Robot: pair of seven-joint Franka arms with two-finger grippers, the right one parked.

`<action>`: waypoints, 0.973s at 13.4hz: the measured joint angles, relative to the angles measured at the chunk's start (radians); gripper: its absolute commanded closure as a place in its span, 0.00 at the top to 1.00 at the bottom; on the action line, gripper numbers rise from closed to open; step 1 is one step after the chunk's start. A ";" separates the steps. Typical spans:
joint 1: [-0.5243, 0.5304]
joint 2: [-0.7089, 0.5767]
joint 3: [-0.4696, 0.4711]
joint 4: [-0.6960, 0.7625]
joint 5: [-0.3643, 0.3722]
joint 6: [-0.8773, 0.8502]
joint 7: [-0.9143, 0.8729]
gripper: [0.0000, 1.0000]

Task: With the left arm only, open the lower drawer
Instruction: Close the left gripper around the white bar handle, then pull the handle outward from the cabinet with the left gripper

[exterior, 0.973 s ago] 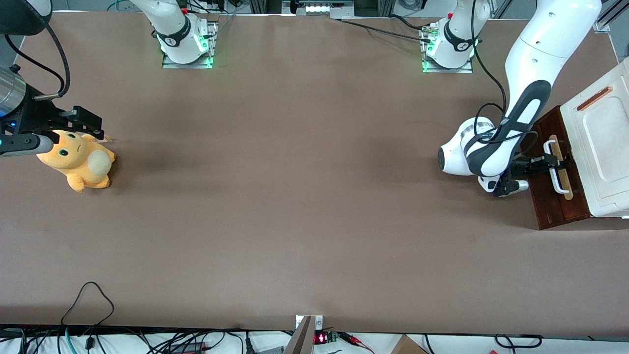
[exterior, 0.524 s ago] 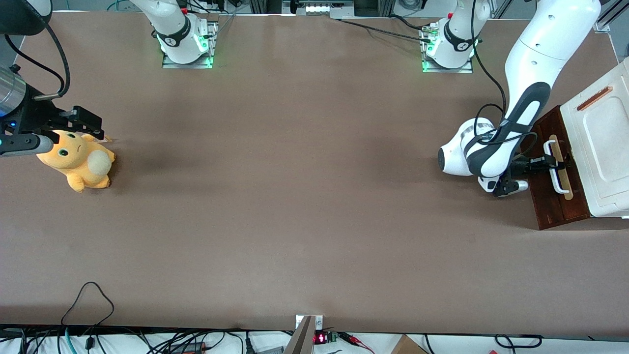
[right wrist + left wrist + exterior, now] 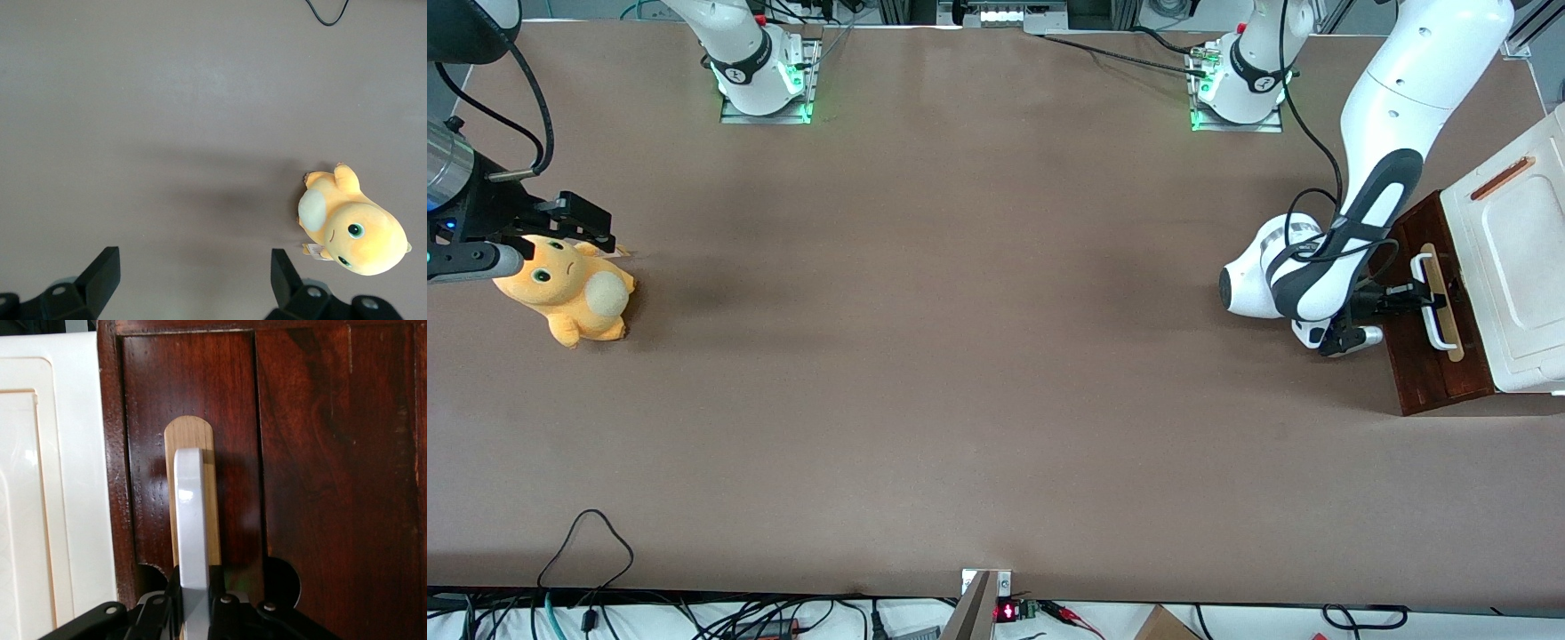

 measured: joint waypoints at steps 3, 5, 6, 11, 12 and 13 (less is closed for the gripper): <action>0.000 0.000 0.000 0.000 0.000 0.000 0.000 0.00; 0.000 0.000 0.000 0.000 0.000 0.000 0.000 0.00; -0.001 0.000 -0.001 0.000 0.000 0.001 0.000 0.00; -0.041 0.001 -0.004 -0.008 -0.001 -0.005 -0.005 0.00; -0.058 0.001 -0.004 -0.012 -0.002 -0.009 -0.006 0.00; -0.075 0.001 -0.005 -0.014 -0.005 -0.015 -0.006 0.00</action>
